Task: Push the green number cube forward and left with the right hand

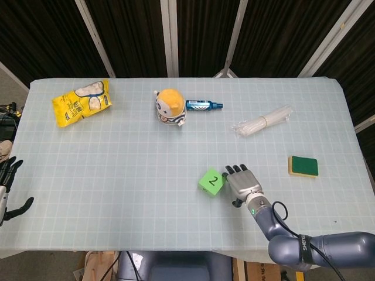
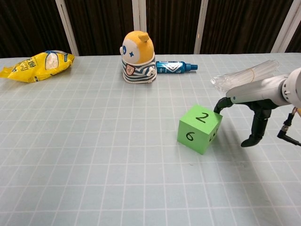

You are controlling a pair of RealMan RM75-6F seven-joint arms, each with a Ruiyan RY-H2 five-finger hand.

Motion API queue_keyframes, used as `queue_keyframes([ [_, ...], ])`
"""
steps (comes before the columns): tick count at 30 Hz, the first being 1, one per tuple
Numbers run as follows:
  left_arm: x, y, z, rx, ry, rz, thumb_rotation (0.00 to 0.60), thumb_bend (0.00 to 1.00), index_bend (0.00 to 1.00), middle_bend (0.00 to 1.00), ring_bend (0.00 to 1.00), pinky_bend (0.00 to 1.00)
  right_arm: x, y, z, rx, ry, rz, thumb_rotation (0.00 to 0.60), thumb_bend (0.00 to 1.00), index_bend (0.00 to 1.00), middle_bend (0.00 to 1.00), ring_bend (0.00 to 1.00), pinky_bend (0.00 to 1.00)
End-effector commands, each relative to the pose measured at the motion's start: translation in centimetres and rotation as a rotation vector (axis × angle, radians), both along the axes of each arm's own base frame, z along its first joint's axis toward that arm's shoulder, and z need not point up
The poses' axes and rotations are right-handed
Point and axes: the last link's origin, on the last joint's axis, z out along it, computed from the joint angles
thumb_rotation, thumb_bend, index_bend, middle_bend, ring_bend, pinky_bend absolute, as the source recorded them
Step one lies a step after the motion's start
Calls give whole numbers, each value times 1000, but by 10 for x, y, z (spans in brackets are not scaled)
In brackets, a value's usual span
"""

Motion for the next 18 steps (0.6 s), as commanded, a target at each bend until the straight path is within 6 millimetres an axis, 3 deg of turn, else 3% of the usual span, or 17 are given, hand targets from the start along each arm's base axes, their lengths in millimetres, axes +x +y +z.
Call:
queue_keyframes([
  [1,0,0,0,0,0,0,600,337,34,0,0,0,-1,5,2,11,-5,4,600,281,203,64,41,0],
  [18,0,0,-1,-4,2,1,600,337,34,0,0,0,-10,25,14,54,-30,-13,600,281,203,64,31,0],
])
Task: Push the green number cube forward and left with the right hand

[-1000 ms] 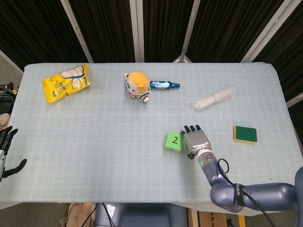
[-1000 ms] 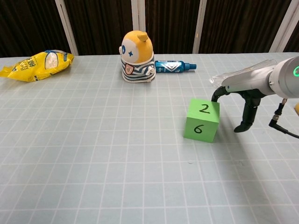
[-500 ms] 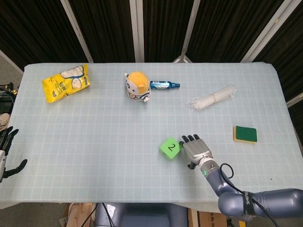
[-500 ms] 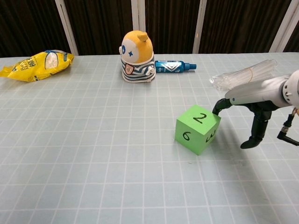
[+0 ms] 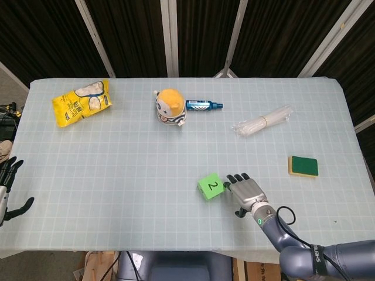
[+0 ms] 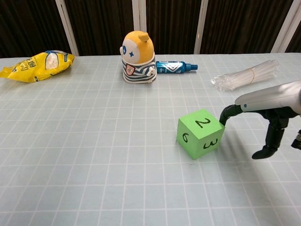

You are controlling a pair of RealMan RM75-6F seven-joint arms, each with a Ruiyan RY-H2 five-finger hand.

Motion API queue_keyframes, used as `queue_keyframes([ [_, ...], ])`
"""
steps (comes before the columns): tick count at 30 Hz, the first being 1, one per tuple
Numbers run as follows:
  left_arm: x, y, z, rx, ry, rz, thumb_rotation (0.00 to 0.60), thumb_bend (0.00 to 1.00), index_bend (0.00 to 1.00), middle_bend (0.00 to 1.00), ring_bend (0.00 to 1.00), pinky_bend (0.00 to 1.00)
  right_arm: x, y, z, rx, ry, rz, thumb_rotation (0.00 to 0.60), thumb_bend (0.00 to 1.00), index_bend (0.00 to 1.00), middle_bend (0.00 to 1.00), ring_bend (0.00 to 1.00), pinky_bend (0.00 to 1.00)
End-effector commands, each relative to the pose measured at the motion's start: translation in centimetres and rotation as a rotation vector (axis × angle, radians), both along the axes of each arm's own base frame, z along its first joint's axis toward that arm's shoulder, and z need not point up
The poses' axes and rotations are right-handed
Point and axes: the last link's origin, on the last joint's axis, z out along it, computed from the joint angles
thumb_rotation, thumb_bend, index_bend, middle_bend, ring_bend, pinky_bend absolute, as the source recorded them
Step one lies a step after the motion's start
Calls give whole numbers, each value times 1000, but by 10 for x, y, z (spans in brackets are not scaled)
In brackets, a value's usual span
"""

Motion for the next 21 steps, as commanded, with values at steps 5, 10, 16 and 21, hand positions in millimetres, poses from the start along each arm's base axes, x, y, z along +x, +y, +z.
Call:
queue_keyframes([
  [5,0,0,0,1,0,-1,600,337,34,0,0,0,-5,10,4,33,-19,-13,600,280,203,64,31,0],
  [10,1,-1,-1,-2,4,-5,600,337,34,0,0,0,2,27,0,110,-61,7,600,281,203,64,31,0],
  [16,1,-1,-1,1,3,-4,600,337,34,0,0,0,7,35,-3,148,-95,17,600,280,204,64,31,0],
  [21,1,-1,0,1,1,-4,600,337,34,0,0,0,11,40,-6,164,-112,28,600,281,203,64,31,0],
])
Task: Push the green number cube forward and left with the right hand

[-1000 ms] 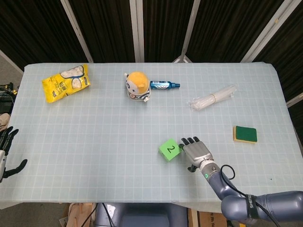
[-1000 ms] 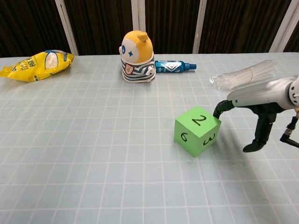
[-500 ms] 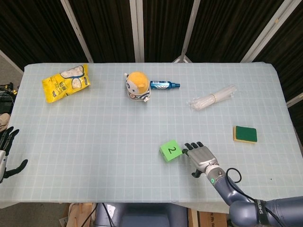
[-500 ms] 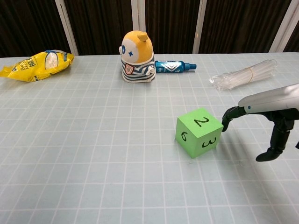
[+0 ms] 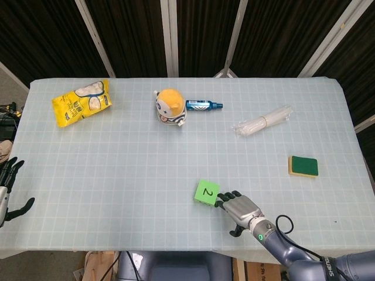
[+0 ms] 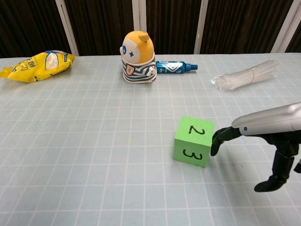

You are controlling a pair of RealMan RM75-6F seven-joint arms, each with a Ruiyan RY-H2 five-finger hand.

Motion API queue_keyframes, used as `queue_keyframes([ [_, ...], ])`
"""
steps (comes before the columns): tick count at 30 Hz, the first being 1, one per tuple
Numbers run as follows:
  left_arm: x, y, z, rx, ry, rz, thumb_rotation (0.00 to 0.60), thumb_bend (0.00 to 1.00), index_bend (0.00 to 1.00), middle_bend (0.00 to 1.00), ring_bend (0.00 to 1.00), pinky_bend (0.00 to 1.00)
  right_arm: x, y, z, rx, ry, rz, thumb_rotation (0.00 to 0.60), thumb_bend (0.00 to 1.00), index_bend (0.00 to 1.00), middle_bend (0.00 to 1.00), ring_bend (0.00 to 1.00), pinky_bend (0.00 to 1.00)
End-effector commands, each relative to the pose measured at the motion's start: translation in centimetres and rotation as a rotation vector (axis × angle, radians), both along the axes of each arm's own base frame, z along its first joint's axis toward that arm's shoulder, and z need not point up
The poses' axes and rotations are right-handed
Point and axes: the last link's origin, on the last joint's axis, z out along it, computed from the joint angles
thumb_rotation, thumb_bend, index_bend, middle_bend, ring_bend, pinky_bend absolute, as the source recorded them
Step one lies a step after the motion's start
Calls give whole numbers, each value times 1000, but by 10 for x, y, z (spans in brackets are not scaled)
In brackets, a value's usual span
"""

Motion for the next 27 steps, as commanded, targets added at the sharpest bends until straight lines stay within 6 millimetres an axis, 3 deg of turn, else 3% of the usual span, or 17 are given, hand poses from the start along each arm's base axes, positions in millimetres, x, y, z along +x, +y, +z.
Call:
queue_keyframes([
  [1,0,0,0,-2,0,-1,600,337,34,0,0,0,3,3,-3,16,-12,2,600,281,203,64,31,0],
  [9,0,0,1,1,-6,-1,600,337,34,0,0,0,21,8,-12,88,-80,-6,600,280,203,64,31,0],
  [27,-2,1,3,2,-14,3,600,337,34,0,0,0,41,-13,-29,150,-234,-152,600,280,155,64,68,0],
])
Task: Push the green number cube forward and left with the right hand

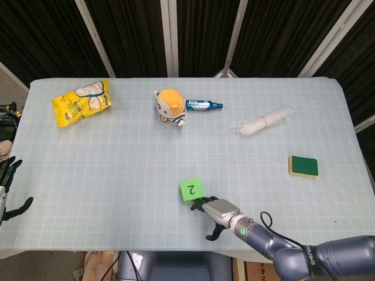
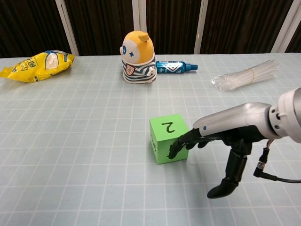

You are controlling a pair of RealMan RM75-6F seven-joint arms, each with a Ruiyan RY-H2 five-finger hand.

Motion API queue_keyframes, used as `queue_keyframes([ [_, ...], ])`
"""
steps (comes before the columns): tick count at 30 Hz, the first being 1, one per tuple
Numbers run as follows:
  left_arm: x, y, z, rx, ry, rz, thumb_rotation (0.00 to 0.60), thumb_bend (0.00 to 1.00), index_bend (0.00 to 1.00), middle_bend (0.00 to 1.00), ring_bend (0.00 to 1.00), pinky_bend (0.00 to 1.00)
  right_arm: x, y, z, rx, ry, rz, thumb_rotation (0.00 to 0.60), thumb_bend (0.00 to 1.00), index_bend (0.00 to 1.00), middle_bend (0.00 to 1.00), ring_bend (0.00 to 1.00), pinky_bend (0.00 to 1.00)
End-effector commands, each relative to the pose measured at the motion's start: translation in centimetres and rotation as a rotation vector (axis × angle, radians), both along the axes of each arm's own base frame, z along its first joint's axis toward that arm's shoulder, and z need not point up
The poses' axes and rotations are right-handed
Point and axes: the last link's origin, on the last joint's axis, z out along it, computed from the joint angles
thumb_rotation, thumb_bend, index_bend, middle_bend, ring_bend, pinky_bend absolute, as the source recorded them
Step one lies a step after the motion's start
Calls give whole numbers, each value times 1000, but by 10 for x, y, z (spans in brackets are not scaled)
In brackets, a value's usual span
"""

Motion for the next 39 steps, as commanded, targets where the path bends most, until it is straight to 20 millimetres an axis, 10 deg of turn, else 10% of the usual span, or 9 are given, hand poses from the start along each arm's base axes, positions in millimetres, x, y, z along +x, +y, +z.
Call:
queue_keyframes([
  [1,0,0,0,0,0,0,600,337,34,0,0,0,3,-3,-3,23,-37,-40,600,280,155,64,70,0],
  [39,-1,1,1,1,-2,5,600,336,34,0,0,0,3,-27,-1,64,-240,-196,600,281,149,93,127,0],
])
